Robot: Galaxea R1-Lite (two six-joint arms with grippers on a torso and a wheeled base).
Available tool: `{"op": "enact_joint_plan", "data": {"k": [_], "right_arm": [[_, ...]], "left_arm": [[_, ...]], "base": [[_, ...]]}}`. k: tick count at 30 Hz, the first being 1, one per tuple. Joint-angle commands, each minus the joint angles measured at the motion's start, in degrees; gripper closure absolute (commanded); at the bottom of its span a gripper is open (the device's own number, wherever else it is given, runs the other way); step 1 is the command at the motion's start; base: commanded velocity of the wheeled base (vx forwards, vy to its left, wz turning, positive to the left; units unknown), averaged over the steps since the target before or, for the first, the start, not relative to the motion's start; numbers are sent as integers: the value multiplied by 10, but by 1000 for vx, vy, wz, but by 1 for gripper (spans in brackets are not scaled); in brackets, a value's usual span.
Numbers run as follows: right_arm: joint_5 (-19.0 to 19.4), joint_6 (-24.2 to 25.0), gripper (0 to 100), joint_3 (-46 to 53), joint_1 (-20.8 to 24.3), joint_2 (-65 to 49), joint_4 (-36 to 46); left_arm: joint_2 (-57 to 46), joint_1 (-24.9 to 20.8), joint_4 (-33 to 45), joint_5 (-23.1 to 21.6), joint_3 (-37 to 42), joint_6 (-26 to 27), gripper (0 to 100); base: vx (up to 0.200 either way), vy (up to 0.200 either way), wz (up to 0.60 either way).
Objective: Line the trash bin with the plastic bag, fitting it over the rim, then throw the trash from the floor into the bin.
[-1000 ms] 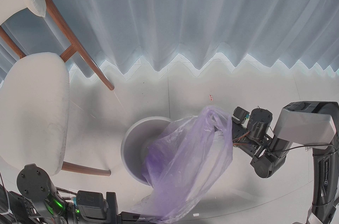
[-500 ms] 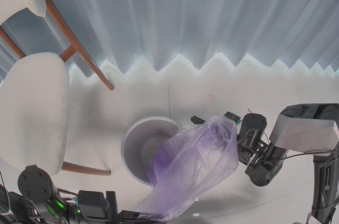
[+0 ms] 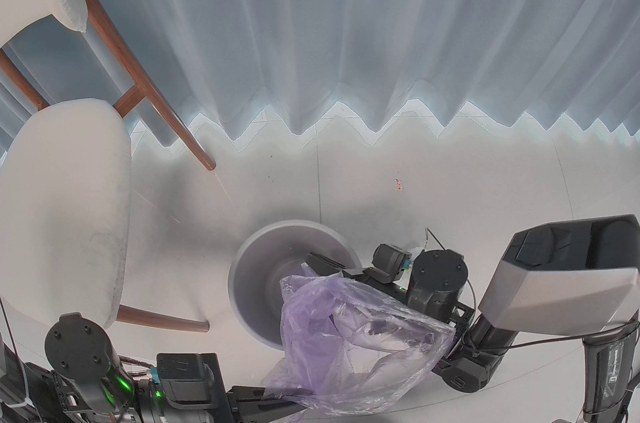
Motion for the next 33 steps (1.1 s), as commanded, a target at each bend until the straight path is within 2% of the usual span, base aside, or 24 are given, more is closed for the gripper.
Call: {"op": "enact_joint_plan", "data": {"k": [1,5,9,12,13,15,19,23,33], "right_arm": [[-13,1,100,-16,26,37,-10],[-21,1,100,-24,31,36,-10],[-38,0,100,-42,7,30,-10],[-57,-3,100,-88,-54,20,-10],[-57,-3,100,-88,-54,20,-10],[-58,0,100,-111,-104,-2,-10],[-57,1,100,-120,-142,-23,-10],[-56,2,100,-119,-148,-59,-10],[-56,-5,100,-86,-147,-105,-10]], "left_arm": [[21,0,-1,3,-4,0,100],[21,1,-2,4,-6,-2,100],[21,15,-1,19,-27,-8,100],[21,53,-1,56,-65,-35,100],[21,53,-1,56,-65,-35,100],[22,83,-1,76,-92,-45,100],[36,94,-1,88,-99,-44,100],[55,112,-2,112,-108,-42,100],[89,134,-19,125,-114,-25,100]], "base": [[0,0,0],[0,0,0],[0,0,0],[0,0,0],[0,0,0],[0,0,0],[0,0,0],[0,0,0],[0,0,0]]}}
